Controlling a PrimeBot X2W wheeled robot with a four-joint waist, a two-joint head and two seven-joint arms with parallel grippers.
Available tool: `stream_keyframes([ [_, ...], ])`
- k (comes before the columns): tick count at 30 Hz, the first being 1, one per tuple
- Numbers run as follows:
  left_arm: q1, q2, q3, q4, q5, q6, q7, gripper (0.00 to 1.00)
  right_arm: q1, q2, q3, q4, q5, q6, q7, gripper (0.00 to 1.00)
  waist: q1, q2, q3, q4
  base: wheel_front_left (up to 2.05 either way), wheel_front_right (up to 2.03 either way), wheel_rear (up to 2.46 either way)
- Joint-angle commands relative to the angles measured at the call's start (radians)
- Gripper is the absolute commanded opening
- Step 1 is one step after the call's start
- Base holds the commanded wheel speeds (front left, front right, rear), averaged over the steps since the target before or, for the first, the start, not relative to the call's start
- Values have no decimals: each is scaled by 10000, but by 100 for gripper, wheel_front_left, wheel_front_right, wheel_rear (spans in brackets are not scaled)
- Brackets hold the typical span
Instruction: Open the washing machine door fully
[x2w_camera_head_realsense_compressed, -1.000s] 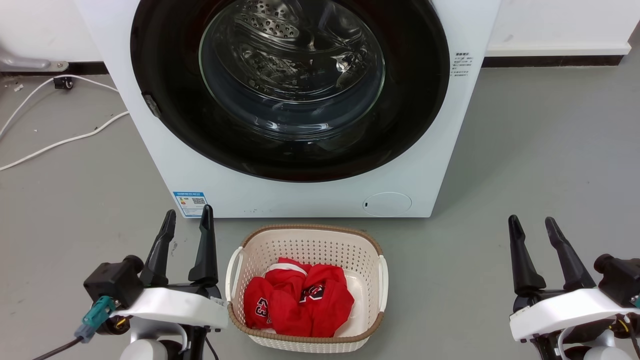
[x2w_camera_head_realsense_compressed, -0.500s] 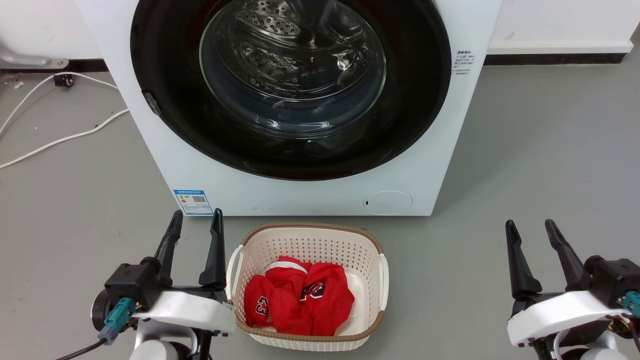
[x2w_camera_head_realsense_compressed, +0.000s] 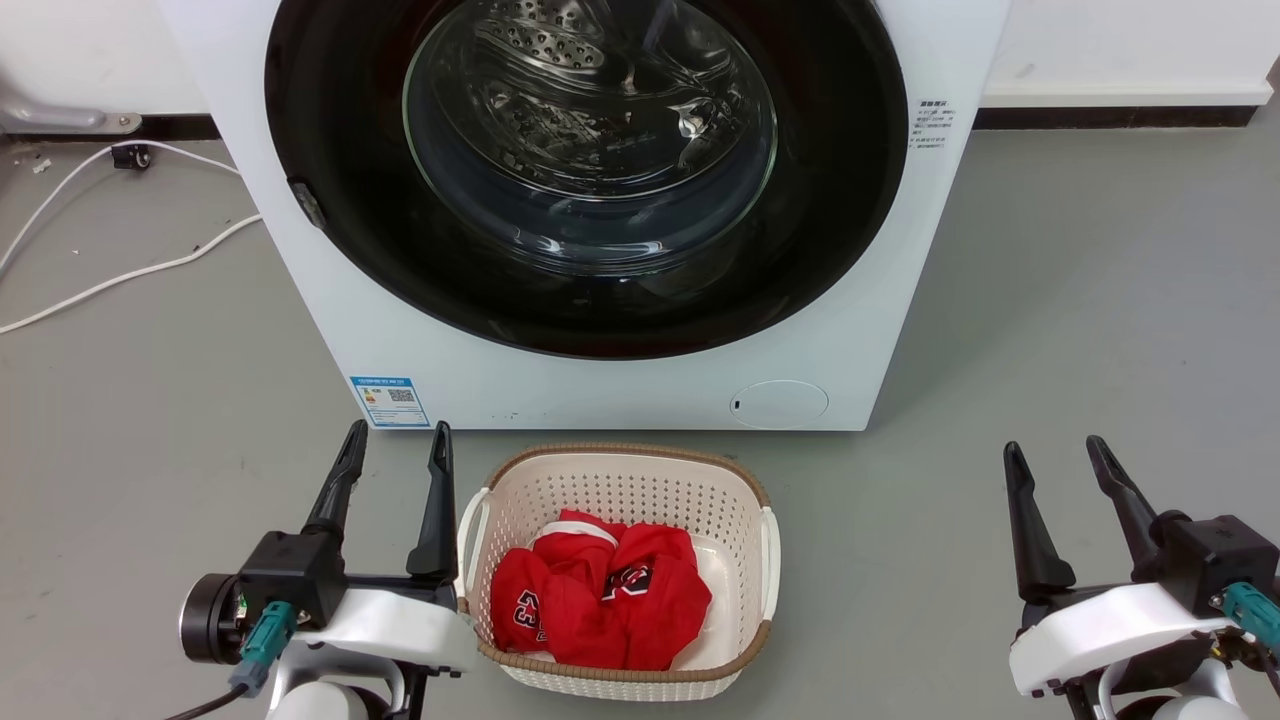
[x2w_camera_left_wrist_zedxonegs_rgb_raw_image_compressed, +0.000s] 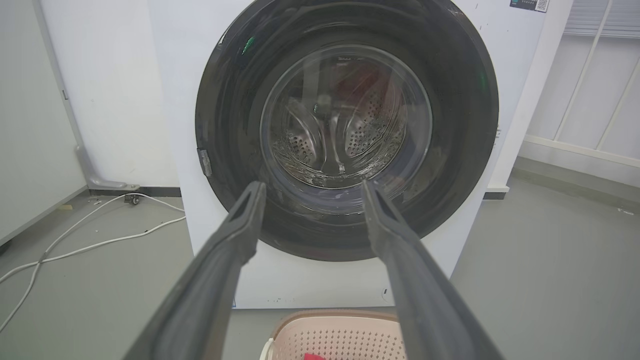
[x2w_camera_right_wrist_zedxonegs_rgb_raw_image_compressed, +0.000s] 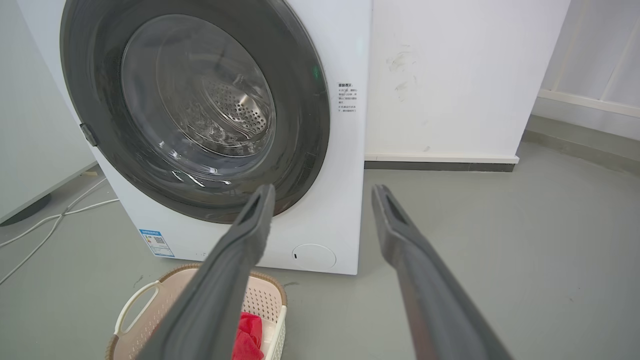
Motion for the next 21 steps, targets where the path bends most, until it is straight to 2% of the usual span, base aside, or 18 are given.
stream_keyframes([
  [1, 13, 22, -26, -43, 172, 31, -74, 100, 65, 31, 16, -90, -136, -3, -45, 100, 0, -1, -2, 2, 0, 0, 0],
  [13, 65, 22, -95, -70, 912, 170, -288, 100, 122, 42, 93, -74, -680, -3, -92, 100, 0, -1, 28, -3, 0, 0, 0],
  [21, 8, 22, -90, 15, 772, 170, -284, 100, 76, 41, 72, 41, -473, -3, -107, 100, 0, -1, 53, 17, 0, 0, 0],
])
